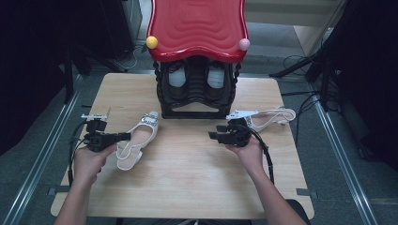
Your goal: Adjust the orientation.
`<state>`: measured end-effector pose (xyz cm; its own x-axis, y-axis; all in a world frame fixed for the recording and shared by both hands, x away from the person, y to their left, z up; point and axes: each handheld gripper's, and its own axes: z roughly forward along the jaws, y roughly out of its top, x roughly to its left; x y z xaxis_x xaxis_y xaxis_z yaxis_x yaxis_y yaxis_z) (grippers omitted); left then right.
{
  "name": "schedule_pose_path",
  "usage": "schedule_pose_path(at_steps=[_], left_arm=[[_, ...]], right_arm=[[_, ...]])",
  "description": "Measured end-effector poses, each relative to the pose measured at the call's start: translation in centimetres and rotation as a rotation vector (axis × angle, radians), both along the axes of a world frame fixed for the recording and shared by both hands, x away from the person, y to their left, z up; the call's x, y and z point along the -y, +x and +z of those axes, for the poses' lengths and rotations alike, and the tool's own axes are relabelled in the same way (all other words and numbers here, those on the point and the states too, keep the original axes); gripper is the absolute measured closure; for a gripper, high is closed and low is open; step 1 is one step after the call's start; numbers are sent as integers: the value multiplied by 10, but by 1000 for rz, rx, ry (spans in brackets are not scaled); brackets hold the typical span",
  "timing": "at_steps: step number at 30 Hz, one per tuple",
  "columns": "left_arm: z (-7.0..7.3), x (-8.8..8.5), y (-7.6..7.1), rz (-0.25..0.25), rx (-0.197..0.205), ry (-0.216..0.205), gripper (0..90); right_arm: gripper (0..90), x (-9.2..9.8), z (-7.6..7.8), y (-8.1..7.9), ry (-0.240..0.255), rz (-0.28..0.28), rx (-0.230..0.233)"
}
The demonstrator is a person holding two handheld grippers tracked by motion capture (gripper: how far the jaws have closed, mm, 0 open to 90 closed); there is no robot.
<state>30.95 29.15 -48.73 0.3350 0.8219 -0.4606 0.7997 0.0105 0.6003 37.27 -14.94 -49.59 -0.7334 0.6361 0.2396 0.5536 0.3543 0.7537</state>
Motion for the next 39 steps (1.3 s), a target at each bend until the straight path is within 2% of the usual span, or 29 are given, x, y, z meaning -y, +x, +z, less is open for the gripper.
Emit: schedule_pose_path(at_steps=[4,7,12,15,22,27,33,35,39], left_arm=[[1,16,0,-41,5,15,868],[0,29,3,-74,4,2,867],[-1,51,9,-141,4,9,867],[-4,68,14,-183,13,18,867],[-10,107,25,-273,-1,19,864],[-16,127,30,-301,-1,18,864],[-23,139,33,-297,-19,-28,860],[-24,144,32,-301,-9,-3,859],[-26,147,32,-316,-19,26,854]], right_arm=[[503,-3,0,0,-1,7,-1],[503,-2,0,-1,-4,6,-4],[503,1,-1,-7,-16,0,-10],[503,3,-2,-12,-13,-12,0],[504,11,-3,-22,-21,-34,10],[505,14,-4,-28,-22,-49,3],[511,15,-6,-33,-21,-57,14],[520,13,-7,-33,-21,-53,15],[530,6,-10,-33,-30,-38,9]])
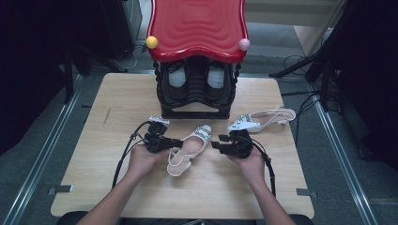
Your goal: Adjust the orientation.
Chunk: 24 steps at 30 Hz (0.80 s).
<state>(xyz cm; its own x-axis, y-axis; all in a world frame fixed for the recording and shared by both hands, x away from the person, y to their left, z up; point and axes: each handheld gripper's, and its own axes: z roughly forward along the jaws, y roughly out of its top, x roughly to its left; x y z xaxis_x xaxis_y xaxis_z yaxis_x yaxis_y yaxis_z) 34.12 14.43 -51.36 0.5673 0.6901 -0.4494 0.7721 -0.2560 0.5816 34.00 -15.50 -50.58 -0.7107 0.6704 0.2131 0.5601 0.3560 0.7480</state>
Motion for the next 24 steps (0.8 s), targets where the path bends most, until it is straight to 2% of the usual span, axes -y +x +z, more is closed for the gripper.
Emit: schedule_pose_path(at_steps=[3,4,7,9,11,12,14,17,19,23,24], left_arm=[[5,-2,-2,-1,31,-12,845],[8,-1,-3,-11,30,-11,825],[12,1,-5,-41,41,32,776],[15,1,-6,-54,36,39,743],[21,0,-9,-61,56,69,705],[23,-1,-9,-61,60,69,679],[31,-6,-11,-51,95,69,634],[41,-16,-14,-42,134,80,603],[44,-21,-15,-38,133,81,585],[42,-30,-14,-28,114,85,566],[41,-32,-14,-29,108,86,560]], right_arm=[[529,-7,-3,0,2,10,-17],[530,-9,-4,0,0,15,-21],[554,-15,-5,-1,-11,23,-19],[587,-17,-6,-1,-8,25,-17],[637,-18,-6,-2,0,30,-18],[666,-20,-6,-3,7,32,-17],[711,-22,-6,-5,10,37,-12],[838,-24,-7,-8,15,39,-13],[900,-26,-9,-9,13,41,-27],[900,-31,-13,-8,1,38,-60],[900,-32,-15,-7,3,37,-56]])
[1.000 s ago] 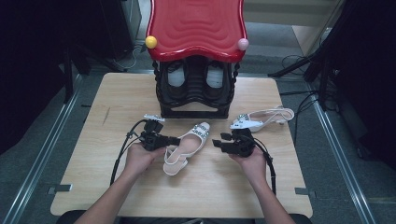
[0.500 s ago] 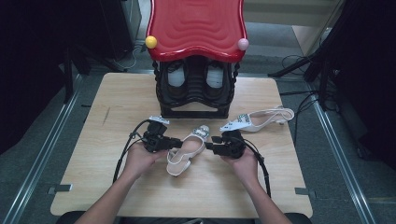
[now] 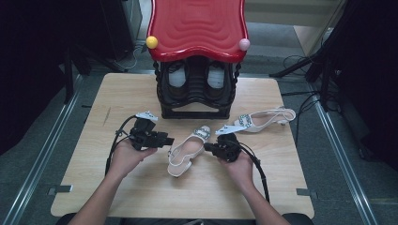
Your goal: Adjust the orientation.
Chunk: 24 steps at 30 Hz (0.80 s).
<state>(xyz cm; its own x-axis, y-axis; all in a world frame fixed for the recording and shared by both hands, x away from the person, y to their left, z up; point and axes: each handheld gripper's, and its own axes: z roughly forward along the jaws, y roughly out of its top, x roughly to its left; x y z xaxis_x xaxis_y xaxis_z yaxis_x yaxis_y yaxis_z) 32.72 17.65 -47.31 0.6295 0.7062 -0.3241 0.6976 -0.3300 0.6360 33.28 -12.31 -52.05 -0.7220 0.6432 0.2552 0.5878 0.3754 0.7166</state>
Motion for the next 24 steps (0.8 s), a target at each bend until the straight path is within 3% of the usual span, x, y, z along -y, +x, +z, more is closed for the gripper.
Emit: schedule_pose_path(at_steps=[4,10,17,24], left_arm=[[-6,-7,0,13,-22,-15,533],[-8,-18,-2,60,-24,-37,495],[-14,-23,-9,68,-29,-11,476],[-14,-31,-15,97,-23,-18,469]], right_arm=[[900,-3,-1,2,-4,-4,7],[900,-6,-2,5,-9,-5,15],[900,-11,-3,14,-15,-2,11],[900,-15,-4,23,-12,-4,25]])
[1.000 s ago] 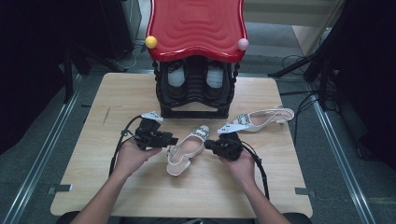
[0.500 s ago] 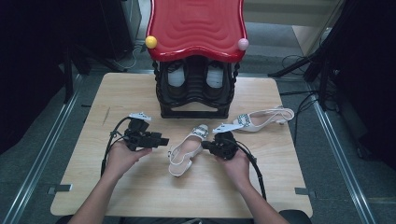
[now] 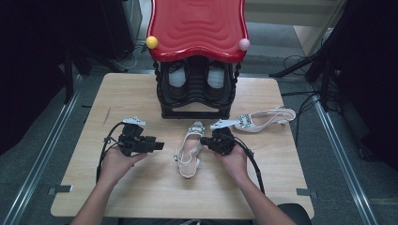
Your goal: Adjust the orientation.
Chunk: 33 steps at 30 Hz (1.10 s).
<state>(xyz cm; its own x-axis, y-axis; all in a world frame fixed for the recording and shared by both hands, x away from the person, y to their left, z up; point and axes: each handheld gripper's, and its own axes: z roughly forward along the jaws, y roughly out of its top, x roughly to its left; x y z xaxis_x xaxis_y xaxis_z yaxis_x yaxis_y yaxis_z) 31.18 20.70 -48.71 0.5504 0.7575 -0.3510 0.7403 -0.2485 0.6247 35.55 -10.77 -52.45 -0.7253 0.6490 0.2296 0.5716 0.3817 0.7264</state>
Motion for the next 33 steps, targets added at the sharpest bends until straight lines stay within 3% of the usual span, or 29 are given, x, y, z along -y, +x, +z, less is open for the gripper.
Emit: schedule_pose_path(at_steps=[11,15,23,33], left_arm=[[-1,-9,-2,21,20,1,443],[-2,-11,0,17,19,-2,436],[-4,-5,9,-8,18,7,431],[-3,-2,18,-24,26,16,431]], right_arm=[[894,1,6,11,-2,3,-24],[880,11,16,12,27,0,-22],[881,32,29,5,10,-23,16],[881,67,38,3,42,-105,-5]])
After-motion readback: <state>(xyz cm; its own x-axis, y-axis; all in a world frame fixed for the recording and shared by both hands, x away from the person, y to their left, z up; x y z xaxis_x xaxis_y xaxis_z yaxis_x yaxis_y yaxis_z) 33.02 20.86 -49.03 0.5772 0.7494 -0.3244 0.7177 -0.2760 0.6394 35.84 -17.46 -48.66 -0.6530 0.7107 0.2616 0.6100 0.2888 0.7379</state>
